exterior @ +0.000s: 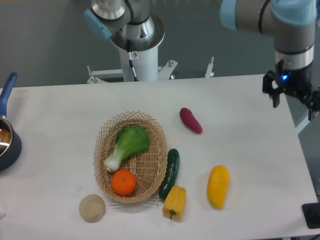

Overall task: Place the mango on the table
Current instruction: 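Open the gripper, release the mango, and lift the gripper away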

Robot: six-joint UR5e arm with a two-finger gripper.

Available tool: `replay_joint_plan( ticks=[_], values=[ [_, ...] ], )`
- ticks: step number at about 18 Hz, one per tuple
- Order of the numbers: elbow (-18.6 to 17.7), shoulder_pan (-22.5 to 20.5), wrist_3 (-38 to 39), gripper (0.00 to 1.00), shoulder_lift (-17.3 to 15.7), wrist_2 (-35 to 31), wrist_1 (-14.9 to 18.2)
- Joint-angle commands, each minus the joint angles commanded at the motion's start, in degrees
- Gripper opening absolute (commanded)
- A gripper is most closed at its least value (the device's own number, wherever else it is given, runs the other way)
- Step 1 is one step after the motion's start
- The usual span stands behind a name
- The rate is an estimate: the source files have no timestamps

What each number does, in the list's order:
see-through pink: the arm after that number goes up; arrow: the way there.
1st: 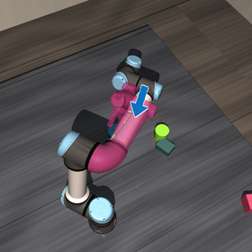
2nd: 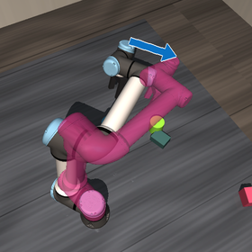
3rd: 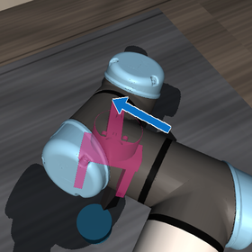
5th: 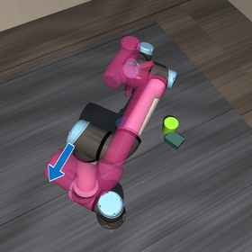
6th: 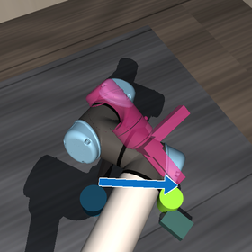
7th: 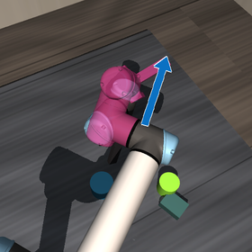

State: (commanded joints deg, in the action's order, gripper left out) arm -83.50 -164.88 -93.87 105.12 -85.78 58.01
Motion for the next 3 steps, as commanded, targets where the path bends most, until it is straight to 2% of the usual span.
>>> replay_joint_plan(
  ticks=[3],
  values=[
    [0.0, -0.17, 0.0, 1.0, 0.0, 0.09, -0.09]
  ],
)
